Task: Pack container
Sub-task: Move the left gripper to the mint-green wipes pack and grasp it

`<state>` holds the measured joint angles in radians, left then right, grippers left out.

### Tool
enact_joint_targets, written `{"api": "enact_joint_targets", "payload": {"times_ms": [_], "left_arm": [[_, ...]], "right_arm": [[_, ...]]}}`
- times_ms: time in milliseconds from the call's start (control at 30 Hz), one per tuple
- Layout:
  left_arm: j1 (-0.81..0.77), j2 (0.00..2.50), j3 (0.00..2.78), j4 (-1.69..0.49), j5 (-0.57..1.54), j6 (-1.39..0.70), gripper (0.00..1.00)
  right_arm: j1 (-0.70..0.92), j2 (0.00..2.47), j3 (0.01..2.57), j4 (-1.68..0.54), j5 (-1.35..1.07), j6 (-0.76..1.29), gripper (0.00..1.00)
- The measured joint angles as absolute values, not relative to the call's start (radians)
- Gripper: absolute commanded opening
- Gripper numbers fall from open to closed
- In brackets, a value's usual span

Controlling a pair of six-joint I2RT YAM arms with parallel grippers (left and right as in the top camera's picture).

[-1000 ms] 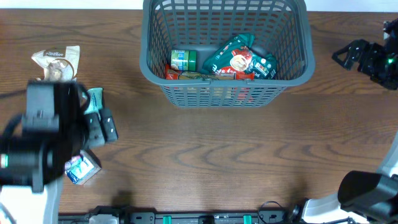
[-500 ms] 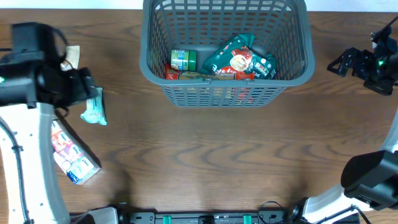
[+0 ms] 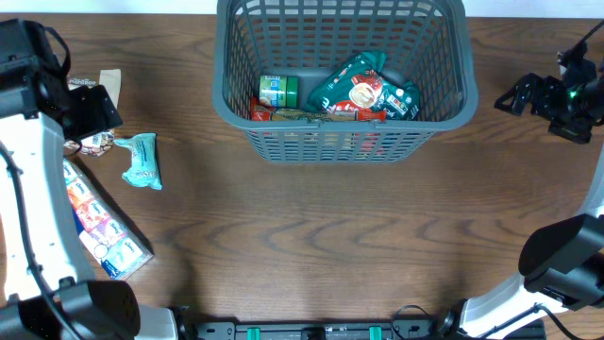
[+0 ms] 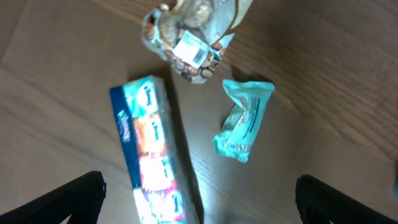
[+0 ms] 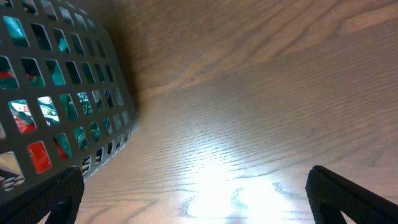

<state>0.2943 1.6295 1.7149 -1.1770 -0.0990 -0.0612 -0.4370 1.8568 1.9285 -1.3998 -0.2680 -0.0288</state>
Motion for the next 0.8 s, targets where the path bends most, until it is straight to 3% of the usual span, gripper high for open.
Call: {"api": "enact_joint_targets", "payload": {"times_ms": [333, 800], "left_arm": [[0.294, 1.742, 1.615, -1.058, 0.006, 0.081, 0.98], [0.294, 1.954, 1.526, -0.941, 0.027, 0.125, 0.99]], "right_arm": [[-0.437, 1.857, 1.929, -1.377, -0.268, -0.030, 0.99], [-0.437, 1.857, 1.929, -1.361, -0.264, -0.030, 0.99]]}}
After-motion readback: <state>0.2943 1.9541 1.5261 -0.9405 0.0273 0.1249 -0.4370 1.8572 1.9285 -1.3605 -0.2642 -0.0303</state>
